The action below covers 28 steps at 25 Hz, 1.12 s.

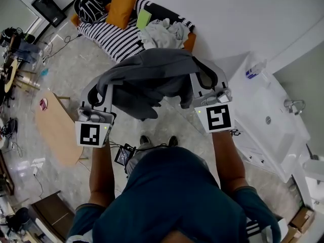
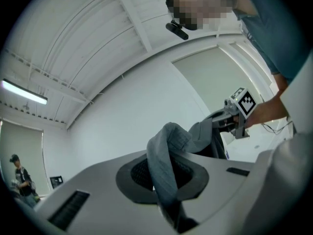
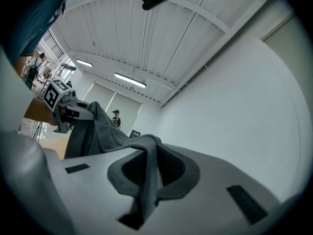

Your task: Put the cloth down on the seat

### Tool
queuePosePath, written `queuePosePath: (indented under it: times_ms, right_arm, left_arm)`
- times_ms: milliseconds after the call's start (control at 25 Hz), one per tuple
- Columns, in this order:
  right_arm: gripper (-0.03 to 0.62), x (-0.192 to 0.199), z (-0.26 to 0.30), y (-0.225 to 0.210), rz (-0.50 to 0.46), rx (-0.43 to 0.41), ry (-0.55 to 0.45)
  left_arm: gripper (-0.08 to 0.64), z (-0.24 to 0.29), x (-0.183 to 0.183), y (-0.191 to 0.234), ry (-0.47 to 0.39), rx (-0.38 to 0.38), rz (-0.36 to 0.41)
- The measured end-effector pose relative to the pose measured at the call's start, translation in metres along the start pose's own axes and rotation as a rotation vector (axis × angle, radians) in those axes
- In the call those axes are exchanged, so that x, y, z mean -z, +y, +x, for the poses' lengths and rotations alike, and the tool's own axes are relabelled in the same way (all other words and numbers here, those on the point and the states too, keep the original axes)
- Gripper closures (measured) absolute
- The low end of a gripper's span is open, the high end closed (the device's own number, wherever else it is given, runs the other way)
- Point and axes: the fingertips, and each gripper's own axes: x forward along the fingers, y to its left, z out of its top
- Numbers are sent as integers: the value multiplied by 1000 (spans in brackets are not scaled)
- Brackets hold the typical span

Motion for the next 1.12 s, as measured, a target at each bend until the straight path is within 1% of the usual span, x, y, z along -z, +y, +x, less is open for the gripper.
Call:
queuePosePath:
  times_ms: [80,160,320,480,680,800,960,1120]
  right_arm:
    - [561,6,3,4,8,-6,7]
    - [561,12,5,5,21,-1,12]
    - [561,18,13,3,33,18,24]
    - [561,18,26,4,36,42,33]
    - [561,7,40,4,34,65,51]
    - [561,0,49,1,37,84,65]
    - [561,-6,72,2,-51,97,40]
    - [561,-7,93,7,-61,109,51]
  left_arm:
    - [535,2,-8,4,-71,12,-63]
    - [535,7,-9,8,-83,14,-86]
    - [535,18,-9,22,-80,2,-70]
    - [535,22,0,43,-80,-9,-70]
    - [535,25,1,67,-88,-8,-79]
    - [535,32,1,78,-96,5,-69]
    - [535,42,10,103,-114,20,-58]
    - [535,44,20,122,-112,40,-55]
